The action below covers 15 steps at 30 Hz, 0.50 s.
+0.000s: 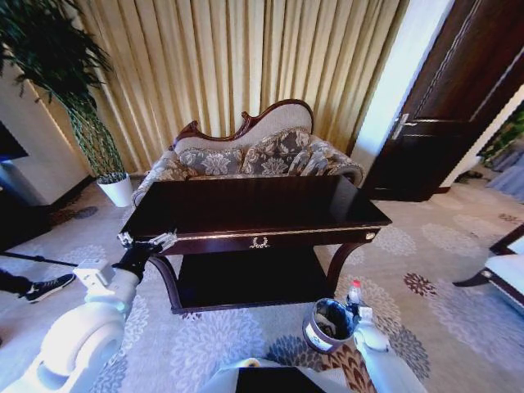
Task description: Move to the front of the table and place the trash on the table into the trash bin.
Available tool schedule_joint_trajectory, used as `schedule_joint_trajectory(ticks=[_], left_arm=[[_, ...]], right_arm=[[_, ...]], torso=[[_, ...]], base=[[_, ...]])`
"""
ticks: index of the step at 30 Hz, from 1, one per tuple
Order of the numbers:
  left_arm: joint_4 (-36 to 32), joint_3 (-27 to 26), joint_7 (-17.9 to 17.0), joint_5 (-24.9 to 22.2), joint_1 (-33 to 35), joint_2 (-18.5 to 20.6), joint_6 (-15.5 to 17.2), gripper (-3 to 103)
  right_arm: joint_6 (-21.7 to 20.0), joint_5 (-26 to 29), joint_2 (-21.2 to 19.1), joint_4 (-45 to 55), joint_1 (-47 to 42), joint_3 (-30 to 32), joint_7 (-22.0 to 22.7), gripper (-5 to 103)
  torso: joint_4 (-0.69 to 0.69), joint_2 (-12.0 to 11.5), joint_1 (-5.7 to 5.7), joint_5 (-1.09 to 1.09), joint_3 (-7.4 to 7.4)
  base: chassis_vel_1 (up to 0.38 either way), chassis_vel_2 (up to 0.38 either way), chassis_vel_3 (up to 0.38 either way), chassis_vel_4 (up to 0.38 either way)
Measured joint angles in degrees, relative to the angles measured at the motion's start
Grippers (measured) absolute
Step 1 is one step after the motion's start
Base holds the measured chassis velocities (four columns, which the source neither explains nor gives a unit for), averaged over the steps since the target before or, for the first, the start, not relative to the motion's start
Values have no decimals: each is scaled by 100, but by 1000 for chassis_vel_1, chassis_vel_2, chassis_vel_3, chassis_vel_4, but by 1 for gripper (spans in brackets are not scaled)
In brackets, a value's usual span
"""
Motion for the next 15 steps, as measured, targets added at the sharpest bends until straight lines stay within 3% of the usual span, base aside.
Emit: schedule_joint_trajectory(ticks=[6, 8, 11, 12, 15], left_arm=[[1, 64, 6, 28, -26, 57, -79, 100], [1, 50, 6, 28, -23, 66, -90, 100], [2, -34, 6, 28, -21, 77, -117, 100], [2, -34, 6, 28, -21, 77, -117, 100], [3, -48, 6, 30, 35, 5, -121, 100]], right_arm=[[10, 5, -23, 55, -66, 77, 22, 68], [11, 6, -35, 61, -71, 80, 24, 68], [11, 18, -69, 126, -90, 87, 30, 85], [11, 18, -69, 126, -90, 87, 30, 85], [-8, 40, -74, 254, -135, 86, 32, 98]], torso=[[0, 0, 0, 0, 0], [0, 0, 0, 0, 0], [0, 0, 0, 0, 0], [0, 0, 0, 0, 0], [1, 0, 0, 0, 0]], base=[[0, 0, 0, 0], [0, 0, 0, 0], [0, 0, 0, 0], [0, 0, 0, 0], [0, 0, 0, 0]])
